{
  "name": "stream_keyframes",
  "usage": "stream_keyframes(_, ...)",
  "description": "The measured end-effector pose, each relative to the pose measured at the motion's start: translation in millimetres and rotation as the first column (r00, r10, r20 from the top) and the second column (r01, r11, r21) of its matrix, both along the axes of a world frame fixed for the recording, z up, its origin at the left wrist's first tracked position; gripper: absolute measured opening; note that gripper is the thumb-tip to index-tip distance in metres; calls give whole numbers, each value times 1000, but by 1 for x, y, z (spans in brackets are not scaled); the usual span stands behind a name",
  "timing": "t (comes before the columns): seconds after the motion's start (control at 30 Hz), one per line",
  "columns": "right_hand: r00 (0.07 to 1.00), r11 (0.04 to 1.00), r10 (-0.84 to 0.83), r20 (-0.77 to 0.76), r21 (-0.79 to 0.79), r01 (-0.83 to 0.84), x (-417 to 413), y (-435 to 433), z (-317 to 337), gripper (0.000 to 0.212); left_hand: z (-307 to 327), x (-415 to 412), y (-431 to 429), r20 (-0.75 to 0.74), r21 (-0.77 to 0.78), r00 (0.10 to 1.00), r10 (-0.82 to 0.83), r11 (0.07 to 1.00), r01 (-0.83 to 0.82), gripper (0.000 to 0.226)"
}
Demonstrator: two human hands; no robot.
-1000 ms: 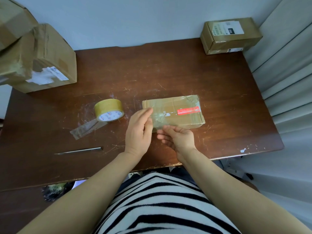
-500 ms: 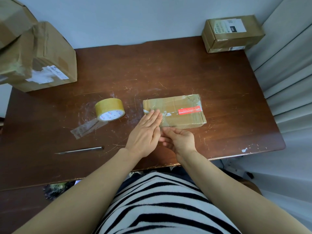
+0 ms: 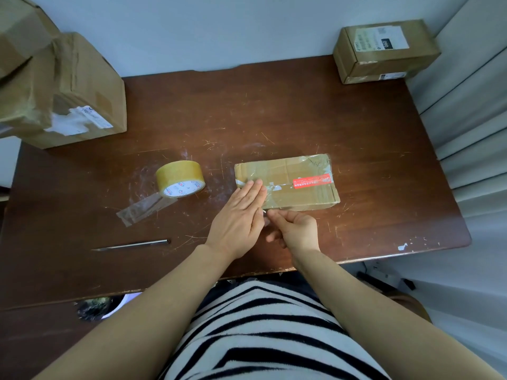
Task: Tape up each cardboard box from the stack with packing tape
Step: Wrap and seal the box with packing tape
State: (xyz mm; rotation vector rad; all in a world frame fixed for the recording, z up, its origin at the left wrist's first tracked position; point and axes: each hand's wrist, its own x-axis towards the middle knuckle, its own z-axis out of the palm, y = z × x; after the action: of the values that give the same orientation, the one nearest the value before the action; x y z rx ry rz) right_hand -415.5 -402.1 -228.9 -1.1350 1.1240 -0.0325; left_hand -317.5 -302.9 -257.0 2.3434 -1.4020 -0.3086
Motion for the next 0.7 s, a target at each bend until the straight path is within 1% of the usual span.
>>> stream_keyframes(0.13,997,986,76,-5,-149,-76,-2,0,-9,12,-2,-1,-1,60,11,998,-3,1000,2,52)
stream_keyframes(0.23,988,941,143,-52,-303,-152,-3,2,-14,12,-3,-1,-1,110,6,994,-8,1000,7,52)
stream_keyframes(0.3,977,904,184,-104,-372,-210,-4,1,-17,15,-3,-1,0,132,7,991,-13,1000,13,53)
stream_keyframes(0.37,958,883,210,-197,-383,-273,-5,-5,-23,25,-3,-2,0,152,12,988,-19,1000,17,54)
stream_keyframes(0.47,940,899,202,-276,-329,-290,-14,-16,-30,34,-2,-2,2,177,27,984,-35,999,30,58)
stream_keyframes(0.53,943,883,221,-247,-361,-302,-19,-20,-28,36,-1,-2,2,217,27,976,-36,999,31,58)
stream_keyframes(0.6,970,860,200,-136,-451,-240,-23,-22,-20,40,1,0,0,271,-4,963,-17,1000,18,58)
stream_keyframes(0.67,985,802,174,3,-581,-140,-24,-29,-8,46,3,4,-8,345,-14,938,-26,999,33,62)
stream_keyframes(0.7,985,749,169,31,-654,-107,-21,-35,-3,46,1,6,-14,404,25,913,-57,998,51,67)
